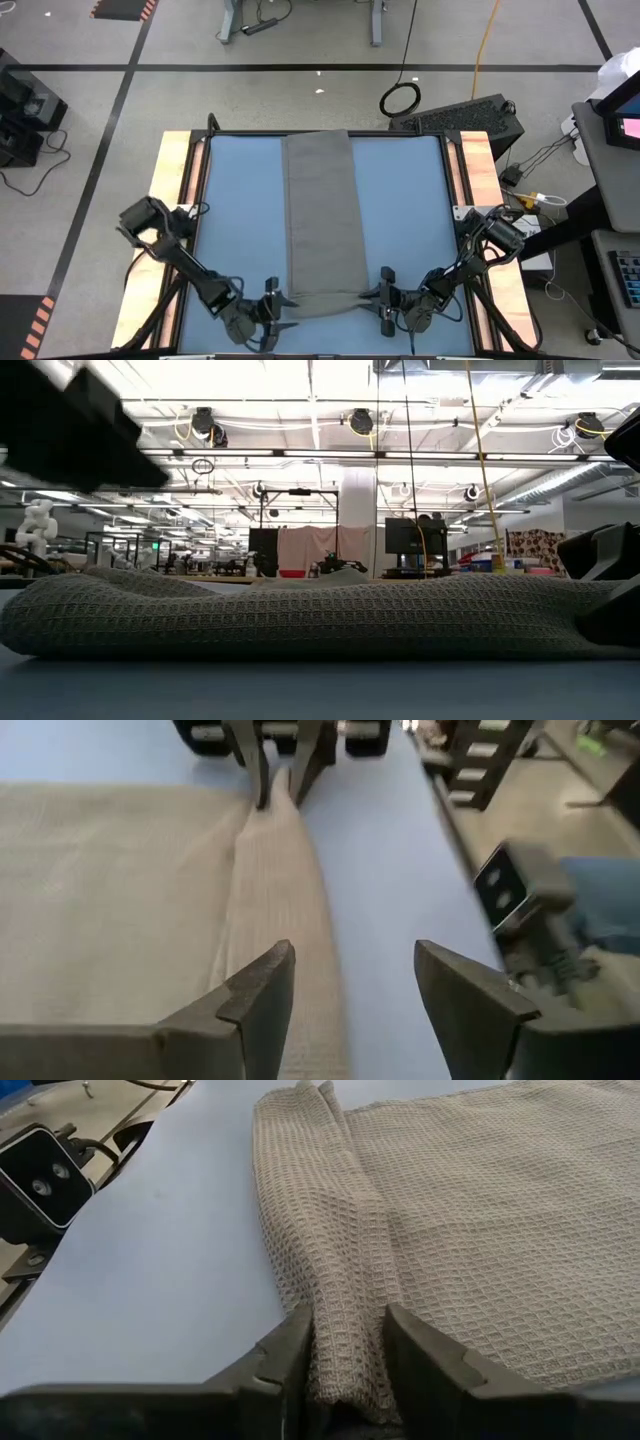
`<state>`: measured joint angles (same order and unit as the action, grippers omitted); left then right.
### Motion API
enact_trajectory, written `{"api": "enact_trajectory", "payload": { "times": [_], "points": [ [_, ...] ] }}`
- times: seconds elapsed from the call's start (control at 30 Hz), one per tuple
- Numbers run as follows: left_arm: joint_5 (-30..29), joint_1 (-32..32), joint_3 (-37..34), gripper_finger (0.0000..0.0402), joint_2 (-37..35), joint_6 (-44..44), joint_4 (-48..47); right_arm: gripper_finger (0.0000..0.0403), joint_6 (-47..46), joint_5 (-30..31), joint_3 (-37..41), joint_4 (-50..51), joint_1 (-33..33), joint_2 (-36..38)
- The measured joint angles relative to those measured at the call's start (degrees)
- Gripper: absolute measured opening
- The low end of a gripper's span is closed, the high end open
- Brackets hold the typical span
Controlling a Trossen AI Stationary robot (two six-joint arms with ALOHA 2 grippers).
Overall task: Roll towel
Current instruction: Roll the gray towel
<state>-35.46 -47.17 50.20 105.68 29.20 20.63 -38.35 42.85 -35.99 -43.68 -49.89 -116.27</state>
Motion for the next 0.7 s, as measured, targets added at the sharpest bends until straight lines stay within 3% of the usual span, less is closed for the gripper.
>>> {"api": "enact_trajectory", "payload": {
  "times": [0.27,0.43,0.7],
  "points": [
    [-6.72,-1.13,3.47,0.0285,9.28,-3.65,4.24,0.0114,0.00,-0.24,0.04,0.08,-0.02,-0.04],
    [-11.39,-1.07,5.24,0.0318,11.58,-7.50,4.29,0.0114,0.00,-0.28,0.04,0.13,-0.04,-0.07],
    [-6.71,-0.56,5.20,0.0327,12.23,-0.78,1.59,0.0114,0.00,-0.31,0.04,0.17,-0.04,-0.11]
  ]
}}
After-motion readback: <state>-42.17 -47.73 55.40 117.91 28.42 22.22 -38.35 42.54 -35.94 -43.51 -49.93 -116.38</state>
